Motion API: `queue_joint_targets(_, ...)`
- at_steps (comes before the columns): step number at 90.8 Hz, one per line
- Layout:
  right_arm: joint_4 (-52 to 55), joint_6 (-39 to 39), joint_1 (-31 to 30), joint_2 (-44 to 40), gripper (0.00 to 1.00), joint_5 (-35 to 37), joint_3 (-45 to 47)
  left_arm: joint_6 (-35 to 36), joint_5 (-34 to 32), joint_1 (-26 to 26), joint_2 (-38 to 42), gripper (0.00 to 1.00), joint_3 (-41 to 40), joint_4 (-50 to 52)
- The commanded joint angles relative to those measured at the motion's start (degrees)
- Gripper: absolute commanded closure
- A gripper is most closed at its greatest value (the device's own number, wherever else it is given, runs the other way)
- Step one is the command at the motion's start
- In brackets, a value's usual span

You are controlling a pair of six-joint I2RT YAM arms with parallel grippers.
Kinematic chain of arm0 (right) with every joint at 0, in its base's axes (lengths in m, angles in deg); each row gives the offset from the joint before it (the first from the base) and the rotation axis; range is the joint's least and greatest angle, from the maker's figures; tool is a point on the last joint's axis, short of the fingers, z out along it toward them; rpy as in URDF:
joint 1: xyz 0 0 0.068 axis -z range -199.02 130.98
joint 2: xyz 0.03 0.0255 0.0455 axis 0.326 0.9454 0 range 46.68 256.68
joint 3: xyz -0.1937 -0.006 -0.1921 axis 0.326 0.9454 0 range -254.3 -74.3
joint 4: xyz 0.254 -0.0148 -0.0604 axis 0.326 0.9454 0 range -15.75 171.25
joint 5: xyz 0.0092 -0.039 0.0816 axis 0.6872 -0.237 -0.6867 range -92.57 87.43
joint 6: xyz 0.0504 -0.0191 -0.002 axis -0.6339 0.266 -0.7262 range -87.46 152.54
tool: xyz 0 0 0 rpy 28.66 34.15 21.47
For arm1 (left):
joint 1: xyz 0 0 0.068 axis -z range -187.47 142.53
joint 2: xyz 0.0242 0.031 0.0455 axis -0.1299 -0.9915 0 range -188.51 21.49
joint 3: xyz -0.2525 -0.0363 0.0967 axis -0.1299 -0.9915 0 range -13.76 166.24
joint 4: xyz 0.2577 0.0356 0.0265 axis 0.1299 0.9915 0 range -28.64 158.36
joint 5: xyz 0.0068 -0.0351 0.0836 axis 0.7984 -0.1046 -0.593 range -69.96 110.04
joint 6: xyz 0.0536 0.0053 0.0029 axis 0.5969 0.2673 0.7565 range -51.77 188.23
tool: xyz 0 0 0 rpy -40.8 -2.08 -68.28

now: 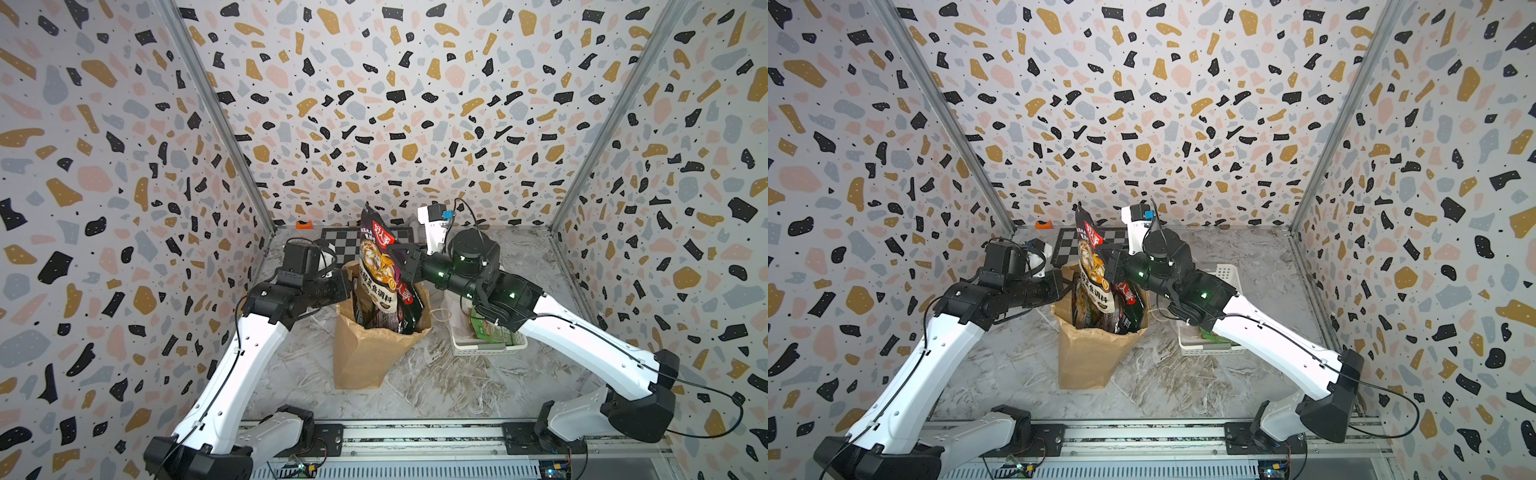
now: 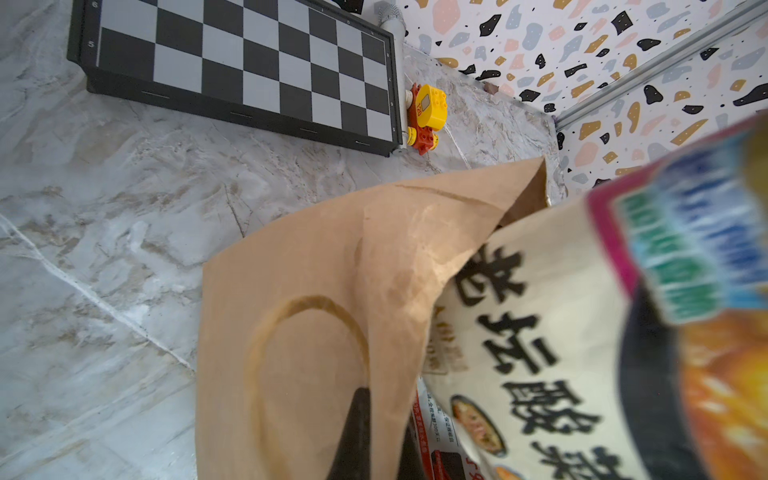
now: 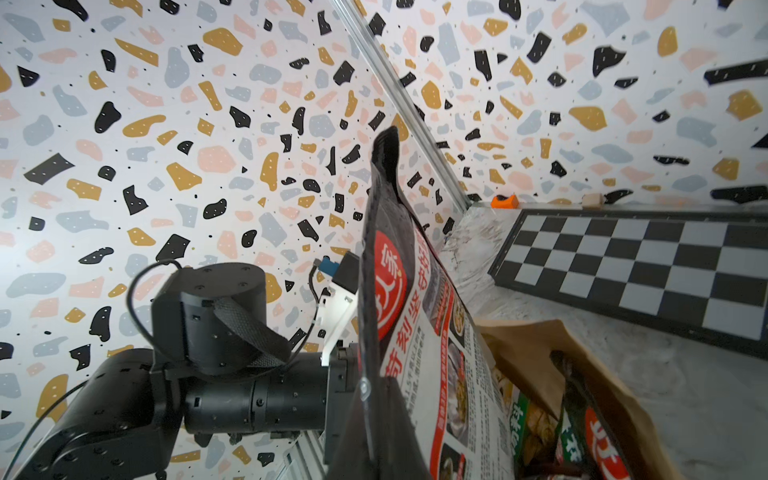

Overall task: Place the condiment packets inside the bag
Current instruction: Place the condiment packet in the paper bag.

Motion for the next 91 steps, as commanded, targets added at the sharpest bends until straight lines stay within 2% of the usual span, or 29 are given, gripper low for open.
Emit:
queue_joint_targets(1,-11.88,-5.98,-0.45,-2.08,1.00,-1.02,0.41,1.68,-0.25,0.09,1.59,1.00,0.08,-3.68)
queue_joint_targets(29,-20.65,-13.59,-1.75,0.19,1.00,5.65,11.15,1.96,0.15,0.09,1.52,1.00,-0.71,-4.24)
queue_joint_targets(42,-24.62,-17.55,-3.44,3.13,1.00,6.42,13.57,1.97,0.25,0.09,1.32,1.00,-0.84,-4.17)
queue_joint_targets(67,-24.53,-17.75,-4.22,4.18,1.00,7.09,18.30,2.25,-0.11,0.09,1.22,1.00,-0.75,-4.06)
queue_joint_targets(81,-15.09,-9.29,-4.20,2.63,0.68,4.61,17.19,2.98,0.30,0.09,0.43,1.00,-0.21,-3.49)
queue_joint_targets(91,-5.44,0.16,-4.22,-0.63,0.55,5.06,16.10,3.99,1.59,0.09,-0.28,1.00,0.33,-2.77)
